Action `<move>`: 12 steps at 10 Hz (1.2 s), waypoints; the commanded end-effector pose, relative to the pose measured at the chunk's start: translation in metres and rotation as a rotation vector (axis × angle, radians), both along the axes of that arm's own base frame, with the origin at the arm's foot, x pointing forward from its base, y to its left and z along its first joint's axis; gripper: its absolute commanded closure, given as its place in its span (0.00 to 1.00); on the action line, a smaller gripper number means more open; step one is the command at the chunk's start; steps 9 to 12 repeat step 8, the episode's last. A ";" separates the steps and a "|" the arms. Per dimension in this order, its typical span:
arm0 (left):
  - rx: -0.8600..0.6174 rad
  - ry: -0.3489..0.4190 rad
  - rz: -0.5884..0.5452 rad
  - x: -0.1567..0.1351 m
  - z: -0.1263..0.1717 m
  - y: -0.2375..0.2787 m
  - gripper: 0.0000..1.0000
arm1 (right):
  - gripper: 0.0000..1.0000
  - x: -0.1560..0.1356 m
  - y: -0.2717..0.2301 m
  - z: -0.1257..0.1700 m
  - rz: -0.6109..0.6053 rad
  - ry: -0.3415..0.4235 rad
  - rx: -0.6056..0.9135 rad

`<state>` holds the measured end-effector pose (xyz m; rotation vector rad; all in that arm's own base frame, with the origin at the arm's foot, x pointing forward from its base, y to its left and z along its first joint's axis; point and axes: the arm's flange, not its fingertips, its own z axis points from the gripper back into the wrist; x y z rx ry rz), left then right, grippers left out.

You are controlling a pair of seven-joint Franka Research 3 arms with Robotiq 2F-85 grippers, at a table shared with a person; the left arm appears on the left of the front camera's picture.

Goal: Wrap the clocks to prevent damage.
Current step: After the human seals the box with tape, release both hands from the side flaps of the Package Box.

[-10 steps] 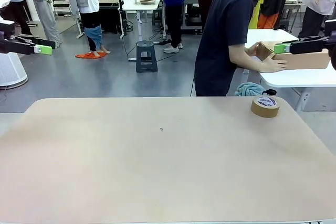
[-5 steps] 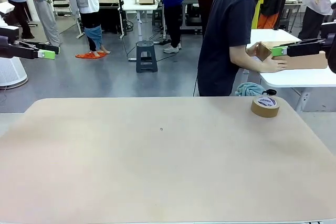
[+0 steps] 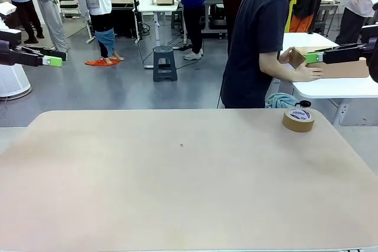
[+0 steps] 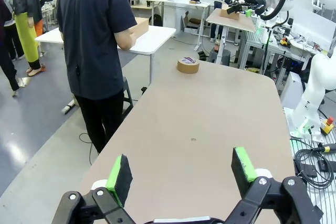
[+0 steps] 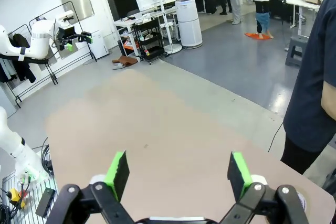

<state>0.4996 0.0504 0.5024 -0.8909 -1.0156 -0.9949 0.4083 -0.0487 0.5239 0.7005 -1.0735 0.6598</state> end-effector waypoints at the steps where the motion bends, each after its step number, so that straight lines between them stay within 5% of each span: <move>1: -0.007 -0.004 0.003 -0.001 0.002 -0.002 0.00 | 0.00 0.003 0.001 0.000 -0.004 0.003 0.009; 12: -0.007 -0.004 0.003 -0.001 0.002 -0.002 0.00 | 0.00 0.003 0.001 0.000 -0.004 0.003 0.009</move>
